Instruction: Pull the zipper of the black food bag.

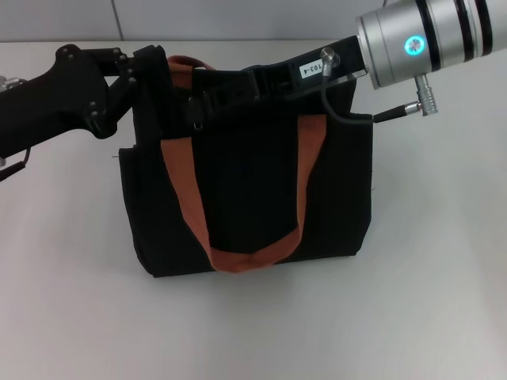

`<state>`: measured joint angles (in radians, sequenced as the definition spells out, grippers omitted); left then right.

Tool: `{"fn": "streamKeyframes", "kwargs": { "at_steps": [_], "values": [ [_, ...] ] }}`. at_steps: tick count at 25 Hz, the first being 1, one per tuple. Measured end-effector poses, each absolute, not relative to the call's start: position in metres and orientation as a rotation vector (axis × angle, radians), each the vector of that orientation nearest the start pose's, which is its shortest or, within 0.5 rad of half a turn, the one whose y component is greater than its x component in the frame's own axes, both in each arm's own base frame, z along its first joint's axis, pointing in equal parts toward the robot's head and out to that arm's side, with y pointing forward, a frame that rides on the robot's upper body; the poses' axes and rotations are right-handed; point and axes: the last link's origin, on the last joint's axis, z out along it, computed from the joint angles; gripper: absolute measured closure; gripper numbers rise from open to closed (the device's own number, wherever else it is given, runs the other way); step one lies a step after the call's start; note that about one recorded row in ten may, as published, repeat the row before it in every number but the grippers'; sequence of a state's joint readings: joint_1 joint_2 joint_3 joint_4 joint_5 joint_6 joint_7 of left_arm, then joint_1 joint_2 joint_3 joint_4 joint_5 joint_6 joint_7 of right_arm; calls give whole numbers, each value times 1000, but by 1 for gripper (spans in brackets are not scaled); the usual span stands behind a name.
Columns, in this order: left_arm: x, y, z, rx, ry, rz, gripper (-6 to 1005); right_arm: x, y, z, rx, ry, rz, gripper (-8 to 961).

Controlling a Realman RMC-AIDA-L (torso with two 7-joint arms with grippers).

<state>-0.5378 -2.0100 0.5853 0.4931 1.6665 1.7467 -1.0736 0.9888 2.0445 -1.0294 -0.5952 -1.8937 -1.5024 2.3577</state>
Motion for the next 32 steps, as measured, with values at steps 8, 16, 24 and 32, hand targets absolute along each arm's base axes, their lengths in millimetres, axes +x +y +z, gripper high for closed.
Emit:
{"fn": "streamKeyframes", "kwargs": {
  "at_steps": [8,16,24,32],
  "values": [
    [-228,338,43,-2488,-205,-1211,973,86,396,-38,-2947,1406,544,575],
    [-219,339,34,-2515,-187,-1225,973,86,396,-39,-2944,1400,549,607],
    [-231,335,43,-2470,-212,-1220,973,89,398,-39,-2926,1397,557,658],
    [-232,331,41,-2471,-218,-1230,972,89,397,-44,-2926,1379,542,773]
  ]
}}
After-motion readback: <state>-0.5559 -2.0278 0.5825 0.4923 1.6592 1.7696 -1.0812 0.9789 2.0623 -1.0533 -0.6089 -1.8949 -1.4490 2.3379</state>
